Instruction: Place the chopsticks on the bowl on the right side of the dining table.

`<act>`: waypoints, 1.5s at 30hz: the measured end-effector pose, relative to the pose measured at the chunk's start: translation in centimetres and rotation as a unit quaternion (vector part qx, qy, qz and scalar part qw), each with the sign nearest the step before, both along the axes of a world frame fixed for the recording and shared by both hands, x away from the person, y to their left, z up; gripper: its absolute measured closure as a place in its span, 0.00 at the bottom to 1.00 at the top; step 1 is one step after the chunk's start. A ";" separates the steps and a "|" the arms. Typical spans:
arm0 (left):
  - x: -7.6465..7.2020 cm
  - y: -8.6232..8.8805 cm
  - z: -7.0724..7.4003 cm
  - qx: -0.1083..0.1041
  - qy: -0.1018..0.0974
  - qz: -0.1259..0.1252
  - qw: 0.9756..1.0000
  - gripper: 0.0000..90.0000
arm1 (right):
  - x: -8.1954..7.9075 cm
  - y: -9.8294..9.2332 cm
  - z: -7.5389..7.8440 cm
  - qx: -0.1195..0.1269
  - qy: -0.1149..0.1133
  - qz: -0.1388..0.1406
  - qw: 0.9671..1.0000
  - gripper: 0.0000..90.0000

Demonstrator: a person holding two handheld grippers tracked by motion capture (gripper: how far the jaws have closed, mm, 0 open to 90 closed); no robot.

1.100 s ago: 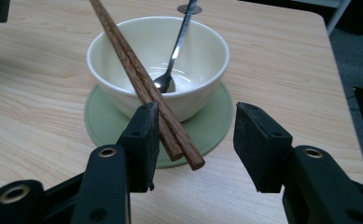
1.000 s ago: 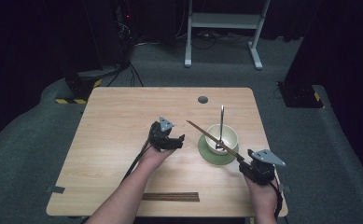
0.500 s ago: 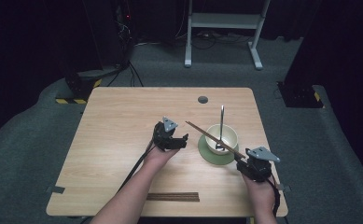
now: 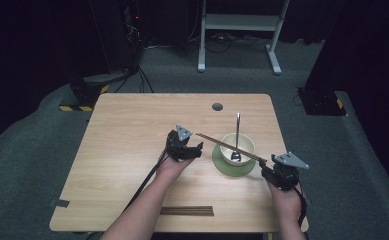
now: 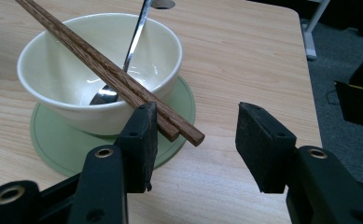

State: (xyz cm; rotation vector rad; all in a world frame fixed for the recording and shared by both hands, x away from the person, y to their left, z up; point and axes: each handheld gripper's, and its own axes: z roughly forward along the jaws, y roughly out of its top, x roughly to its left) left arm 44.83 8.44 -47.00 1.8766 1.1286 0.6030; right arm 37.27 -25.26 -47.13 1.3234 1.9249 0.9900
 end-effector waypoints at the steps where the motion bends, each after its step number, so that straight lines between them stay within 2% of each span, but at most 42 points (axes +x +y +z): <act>1: 0.0 -0.1 0.0 -0.010 0.001 0.003 1.000 0.22 | 0.1 0.0 -0.1 -0.002 0.000 0.000 1.000 0.54; 6: 0.4 -0.8 -0.2 0.008 -0.002 0.003 1.000 0.22 | 1.0 -0.5 -0.2 -0.005 0.004 -0.009 1.000 0.55; 9: 0.4 -1.0 -0.2 -0.002 -0.004 0.008 1.000 0.22 | 1.4 -0.6 -0.2 -0.008 0.000 -0.009 1.000 0.56; 13: 0.4 -1.4 -0.5 0.004 0.001 0.010 1.000 0.21 | 2.2 -0.8 -0.3 -0.005 0.003 -0.009 1.000 0.58; 16: 0.4 -1.5 -0.7 -0.002 0.010 0.012 1.000 0.20 | 2.6 -0.9 -0.2 0.005 -0.003 -0.008 1.000 0.58; 18: 0.4 -1.7 -0.9 0.002 0.010 0.009 1.000 0.20 | 2.9 -0.8 -0.2 0.000 -0.005 -0.002 1.000 0.58; 20: 0.3 -2.0 -1.1 0.005 0.014 0.005 1.000 0.20 | 3.0 -0.8 -0.3 0.001 -0.002 -0.002 1.000 0.58; 28: 0.2 -2.7 -1.4 -0.002 0.012 -0.002 1.000 0.20 | 2.7 -0.5 -0.7 0.002 -0.009 0.013 1.000 0.56; 32: 0.4 -2.8 -1.4 -0.012 0.011 -0.004 1.000 0.20 | 2.5 -0.3 -0.6 0.001 -0.013 0.016 1.000 0.56; 36: 0.5 -3.2 -1.5 -0.013 0.017 -0.007 1.000 0.21 | 2.6 -0.3 -0.6 0.001 -0.012 0.015 1.000 0.56; 45: -0.1 -3.7 -1.6 -0.017 0.015 -0.017 1.000 0.21 | 2.5 0.3 -0.7 -0.008 -0.015 0.021 1.000 0.56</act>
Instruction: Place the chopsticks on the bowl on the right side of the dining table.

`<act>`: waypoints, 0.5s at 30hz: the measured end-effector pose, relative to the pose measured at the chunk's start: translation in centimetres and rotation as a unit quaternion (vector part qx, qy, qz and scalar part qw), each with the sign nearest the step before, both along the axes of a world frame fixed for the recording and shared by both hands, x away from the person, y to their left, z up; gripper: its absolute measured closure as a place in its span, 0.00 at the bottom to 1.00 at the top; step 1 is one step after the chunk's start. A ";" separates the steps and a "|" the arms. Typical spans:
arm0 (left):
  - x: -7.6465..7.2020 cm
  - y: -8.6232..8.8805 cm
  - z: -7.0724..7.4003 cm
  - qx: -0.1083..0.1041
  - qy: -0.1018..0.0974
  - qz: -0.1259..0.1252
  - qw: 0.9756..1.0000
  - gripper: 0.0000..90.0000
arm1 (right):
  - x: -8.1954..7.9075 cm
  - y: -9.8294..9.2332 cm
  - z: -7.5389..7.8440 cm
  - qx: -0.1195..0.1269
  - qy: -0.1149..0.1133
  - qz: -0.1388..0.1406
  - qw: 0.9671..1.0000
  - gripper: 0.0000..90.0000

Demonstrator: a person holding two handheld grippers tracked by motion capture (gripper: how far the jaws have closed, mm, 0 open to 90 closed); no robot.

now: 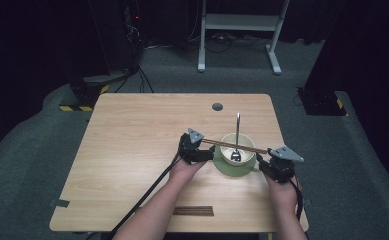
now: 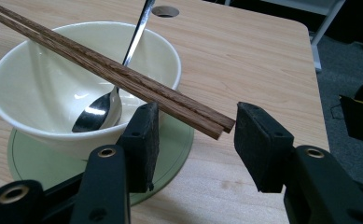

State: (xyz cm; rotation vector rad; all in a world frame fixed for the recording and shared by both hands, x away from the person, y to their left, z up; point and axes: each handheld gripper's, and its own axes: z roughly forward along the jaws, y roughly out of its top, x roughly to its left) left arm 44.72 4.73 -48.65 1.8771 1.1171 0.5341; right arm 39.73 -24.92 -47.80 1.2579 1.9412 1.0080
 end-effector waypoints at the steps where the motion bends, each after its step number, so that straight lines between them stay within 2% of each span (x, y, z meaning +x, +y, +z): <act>1: -0.1 0.0 0.0 0.000 0.001 -0.001 1.000 0.21 | 0.0 0.0 0.0 -0.002 0.000 -0.001 1.000 0.56; 5: -1.0 0.2 -0.1 0.006 -0.003 0.000 1.000 0.24 | -0.1 -0.1 0.0 -0.001 0.001 -0.002 1.000 0.56; 7: -1.7 0.2 -0.2 0.016 -0.006 0.003 1.000 0.25 | -0.2 -0.1 0.0 -0.005 0.001 -0.003 1.000 0.56; 11: -2.3 0.3 -0.4 0.006 -0.006 0.005 1.000 0.26 | -0.3 0.0 -0.1 -0.011 0.002 -0.004 1.000 0.56; 15: -2.8 0.4 -0.4 0.007 -0.005 0.003 1.000 0.28 | -0.3 0.0 0.0 -0.008 0.000 -0.003 1.000 0.56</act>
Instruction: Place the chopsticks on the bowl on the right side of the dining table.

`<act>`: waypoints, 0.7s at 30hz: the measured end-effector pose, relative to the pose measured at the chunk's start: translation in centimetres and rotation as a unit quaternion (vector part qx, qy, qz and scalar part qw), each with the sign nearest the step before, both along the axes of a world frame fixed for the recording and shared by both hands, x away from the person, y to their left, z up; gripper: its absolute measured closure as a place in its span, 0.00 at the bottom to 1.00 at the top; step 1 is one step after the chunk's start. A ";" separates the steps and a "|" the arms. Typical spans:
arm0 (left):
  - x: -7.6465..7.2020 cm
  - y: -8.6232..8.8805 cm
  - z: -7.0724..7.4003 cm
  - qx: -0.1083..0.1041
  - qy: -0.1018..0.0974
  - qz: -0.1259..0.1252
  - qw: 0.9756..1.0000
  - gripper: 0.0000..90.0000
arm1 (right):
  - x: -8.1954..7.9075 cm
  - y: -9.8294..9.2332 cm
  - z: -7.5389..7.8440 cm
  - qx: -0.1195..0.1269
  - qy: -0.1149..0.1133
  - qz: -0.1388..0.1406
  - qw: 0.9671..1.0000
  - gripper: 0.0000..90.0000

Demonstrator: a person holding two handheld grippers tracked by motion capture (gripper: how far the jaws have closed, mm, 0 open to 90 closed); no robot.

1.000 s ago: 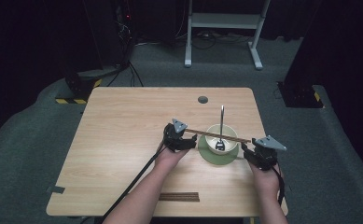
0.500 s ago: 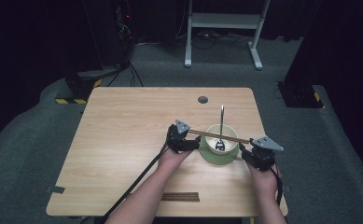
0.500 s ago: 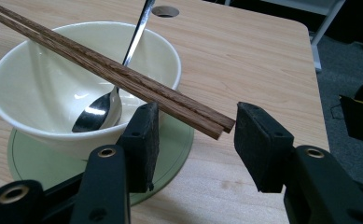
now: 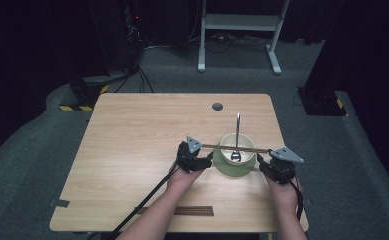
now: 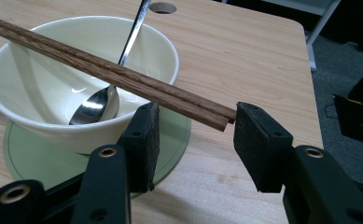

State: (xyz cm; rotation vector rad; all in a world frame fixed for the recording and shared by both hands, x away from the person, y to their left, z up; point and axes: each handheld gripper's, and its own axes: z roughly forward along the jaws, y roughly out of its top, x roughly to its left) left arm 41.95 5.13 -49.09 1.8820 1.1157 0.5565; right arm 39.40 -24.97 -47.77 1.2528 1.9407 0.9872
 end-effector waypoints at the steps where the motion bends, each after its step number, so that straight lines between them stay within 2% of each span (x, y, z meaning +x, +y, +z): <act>1: -0.1 0.0 0.0 -0.002 0.001 -0.001 1.000 0.29 | 0.0 0.0 0.0 -0.001 -0.001 0.000 1.000 0.56; 7: -0.4 0.1 0.0 -0.003 -0.001 0.000 1.000 0.29 | -0.2 0.1 0.0 -0.005 -0.002 -0.003 1.000 0.56; 10: -0.6 0.3 0.1 0.006 -0.007 0.004 1.000 0.28 | -0.4 -0.2 0.1 -0.003 -0.004 -0.008 1.000 0.56; 13: -0.5 0.9 0.2 0.004 -0.009 0.018 1.000 0.28 | -0.5 -0.5 0.1 -0.002 -0.005 -0.013 1.000 0.58; 18: -0.8 1.9 0.2 0.005 -0.017 0.028 0.999 0.41 | -0.5 -0.4 -0.1 -0.002 0.005 -0.014 1.000 0.64; 21: -1.0 2.3 0.2 -0.004 -0.023 0.031 0.999 0.52 | -0.6 -0.3 0.0 0.004 0.008 -0.016 1.000 0.69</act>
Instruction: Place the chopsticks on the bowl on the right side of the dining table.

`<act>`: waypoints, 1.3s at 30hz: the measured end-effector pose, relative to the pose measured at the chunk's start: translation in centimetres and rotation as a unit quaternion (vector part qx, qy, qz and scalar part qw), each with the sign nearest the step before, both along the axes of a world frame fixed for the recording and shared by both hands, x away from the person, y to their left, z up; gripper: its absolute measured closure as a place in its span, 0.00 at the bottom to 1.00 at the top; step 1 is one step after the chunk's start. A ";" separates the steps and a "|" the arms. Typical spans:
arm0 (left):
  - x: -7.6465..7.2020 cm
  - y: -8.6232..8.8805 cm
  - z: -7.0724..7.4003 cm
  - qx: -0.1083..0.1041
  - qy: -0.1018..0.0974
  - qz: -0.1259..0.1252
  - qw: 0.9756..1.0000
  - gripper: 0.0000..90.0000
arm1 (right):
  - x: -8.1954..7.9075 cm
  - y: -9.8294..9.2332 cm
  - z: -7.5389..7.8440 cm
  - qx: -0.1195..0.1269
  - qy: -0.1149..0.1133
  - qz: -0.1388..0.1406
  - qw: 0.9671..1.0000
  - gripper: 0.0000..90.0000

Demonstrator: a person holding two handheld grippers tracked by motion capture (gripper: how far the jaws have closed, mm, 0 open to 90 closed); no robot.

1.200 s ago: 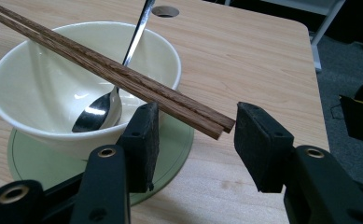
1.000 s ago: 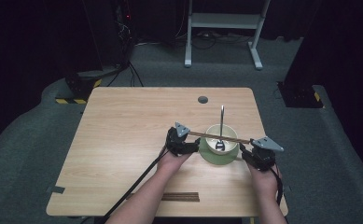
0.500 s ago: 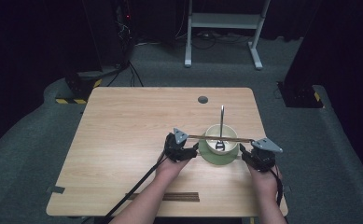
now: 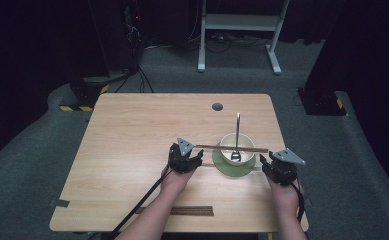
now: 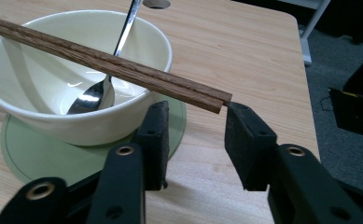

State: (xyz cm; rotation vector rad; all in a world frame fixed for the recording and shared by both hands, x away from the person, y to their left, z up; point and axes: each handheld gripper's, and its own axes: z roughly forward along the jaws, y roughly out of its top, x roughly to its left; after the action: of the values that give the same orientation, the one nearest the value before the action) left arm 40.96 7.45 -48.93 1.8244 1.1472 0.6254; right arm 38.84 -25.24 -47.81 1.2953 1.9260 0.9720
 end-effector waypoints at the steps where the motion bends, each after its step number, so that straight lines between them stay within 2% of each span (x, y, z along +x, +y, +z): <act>1: -0.1 0.0 0.0 -0.002 -0.001 0.000 1.000 0.54 | 0.0 0.0 0.0 0.002 0.001 0.000 1.000 0.71; 5: -0.5 0.1 0.0 -0.015 -0.004 0.001 1.000 0.64 | 0.0 0.1 0.1 0.004 0.000 0.000 1.000 0.73; 15: -0.6 0.1 -0.1 -0.026 -0.009 -0.002 1.000 0.76 | 0.1 -0.1 0.0 0.009 0.002 -0.005 1.000 0.74; 21: -0.5 0.1 -0.2 -0.021 -0.007 -0.005 1.000 0.77 | 0.2 -0.1 0.0 0.008 0.005 -0.007 1.000 0.77; 39: -0.5 -0.2 -0.2 -0.012 -0.011 0.000 1.000 0.78 | 0.4 -0.4 -0.1 0.006 0.005 -0.016 1.000 0.77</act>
State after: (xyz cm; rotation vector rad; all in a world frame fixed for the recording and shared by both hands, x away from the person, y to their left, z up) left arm 40.51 7.28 -49.16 1.7940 1.1352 0.6272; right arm 39.21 -25.65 -47.94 1.3367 1.9038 0.9639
